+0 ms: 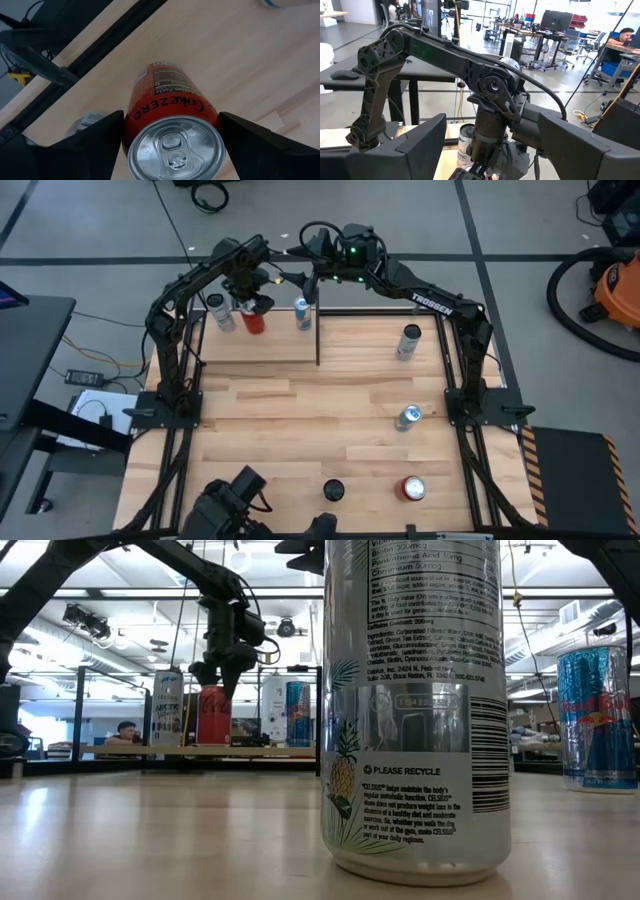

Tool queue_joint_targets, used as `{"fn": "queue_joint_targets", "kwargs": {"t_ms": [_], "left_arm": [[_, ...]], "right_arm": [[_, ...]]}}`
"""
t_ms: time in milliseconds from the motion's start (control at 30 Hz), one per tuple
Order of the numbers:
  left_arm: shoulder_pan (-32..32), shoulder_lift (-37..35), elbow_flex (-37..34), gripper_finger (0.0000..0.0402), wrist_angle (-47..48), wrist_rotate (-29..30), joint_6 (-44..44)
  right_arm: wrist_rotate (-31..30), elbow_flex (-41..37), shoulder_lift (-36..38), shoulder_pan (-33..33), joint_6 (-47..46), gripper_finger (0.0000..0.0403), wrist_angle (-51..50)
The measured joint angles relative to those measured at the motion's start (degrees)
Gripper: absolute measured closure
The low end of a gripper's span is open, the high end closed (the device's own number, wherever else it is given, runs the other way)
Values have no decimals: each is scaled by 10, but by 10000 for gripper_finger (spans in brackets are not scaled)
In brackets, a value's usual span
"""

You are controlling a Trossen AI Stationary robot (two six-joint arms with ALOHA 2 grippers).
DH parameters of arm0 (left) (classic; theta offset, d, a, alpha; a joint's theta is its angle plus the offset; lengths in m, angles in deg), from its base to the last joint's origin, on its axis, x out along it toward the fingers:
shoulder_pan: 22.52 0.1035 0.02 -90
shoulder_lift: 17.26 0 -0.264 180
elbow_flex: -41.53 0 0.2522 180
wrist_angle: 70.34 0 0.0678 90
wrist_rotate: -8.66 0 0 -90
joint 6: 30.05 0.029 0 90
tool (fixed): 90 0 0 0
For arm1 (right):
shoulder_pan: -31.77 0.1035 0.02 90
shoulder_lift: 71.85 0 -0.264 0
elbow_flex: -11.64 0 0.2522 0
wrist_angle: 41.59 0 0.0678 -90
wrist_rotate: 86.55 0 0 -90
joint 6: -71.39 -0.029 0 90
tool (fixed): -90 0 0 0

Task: Place canned beverage on shelf
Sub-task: Put the red soda can on the shelf

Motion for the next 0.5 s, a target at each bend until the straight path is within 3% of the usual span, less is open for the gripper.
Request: {"fn": "queue_joint_targets", "kwargs": {"t_ms": [500], "left_arm": [[-2, 0, 0, 85, 3, 1, 0]], "right_arm": [[0, 0, 0, 0, 0, 80, 0]]}}
